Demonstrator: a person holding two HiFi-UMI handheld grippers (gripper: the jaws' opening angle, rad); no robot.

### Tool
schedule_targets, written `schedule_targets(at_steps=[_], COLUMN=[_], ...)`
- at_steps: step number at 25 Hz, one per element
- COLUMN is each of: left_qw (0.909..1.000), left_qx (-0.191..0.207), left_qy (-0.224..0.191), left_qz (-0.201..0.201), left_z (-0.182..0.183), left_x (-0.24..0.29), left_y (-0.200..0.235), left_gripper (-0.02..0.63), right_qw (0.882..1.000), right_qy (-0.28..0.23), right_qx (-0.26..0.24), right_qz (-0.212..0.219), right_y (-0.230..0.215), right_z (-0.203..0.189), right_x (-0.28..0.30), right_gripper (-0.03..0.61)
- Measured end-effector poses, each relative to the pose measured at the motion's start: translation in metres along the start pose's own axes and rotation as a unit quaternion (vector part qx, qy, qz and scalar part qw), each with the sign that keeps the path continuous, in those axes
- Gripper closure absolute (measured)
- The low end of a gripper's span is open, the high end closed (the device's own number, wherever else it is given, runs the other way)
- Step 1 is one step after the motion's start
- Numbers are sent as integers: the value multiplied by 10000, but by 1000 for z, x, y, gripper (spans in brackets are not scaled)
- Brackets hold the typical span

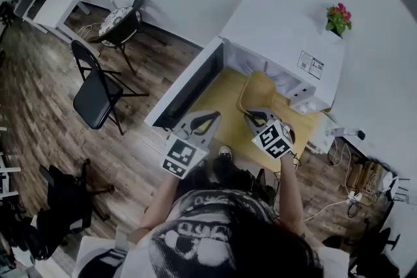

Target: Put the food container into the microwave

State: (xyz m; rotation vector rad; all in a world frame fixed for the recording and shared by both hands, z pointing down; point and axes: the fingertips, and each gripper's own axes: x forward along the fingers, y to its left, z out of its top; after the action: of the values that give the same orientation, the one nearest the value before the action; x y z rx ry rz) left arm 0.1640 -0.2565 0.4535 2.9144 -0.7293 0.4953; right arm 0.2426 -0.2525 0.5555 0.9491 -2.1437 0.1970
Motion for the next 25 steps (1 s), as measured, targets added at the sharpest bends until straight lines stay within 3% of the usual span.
schedule_targets(at_steps=[5, 15, 25], left_qw=[9996, 9984, 9975], left_qx=[-35, -124, -149], left_qy=[26, 111, 166], left_qz=[271, 536, 667], left_z=[2, -2, -4], left_x=[3, 13, 19], left_y=[4, 2, -1], left_gripper=[612, 613, 613], right_qw=[9972, 9911, 9804], right_qy=[319, 751, 1049], right_qx=[-660, -1042, -1665], right_qz=[175, 348, -139], right_y=[-29, -83, -132], right_z=[-10, -35, -34], right_x=[24, 67, 93], right_gripper=[552, 552, 551])
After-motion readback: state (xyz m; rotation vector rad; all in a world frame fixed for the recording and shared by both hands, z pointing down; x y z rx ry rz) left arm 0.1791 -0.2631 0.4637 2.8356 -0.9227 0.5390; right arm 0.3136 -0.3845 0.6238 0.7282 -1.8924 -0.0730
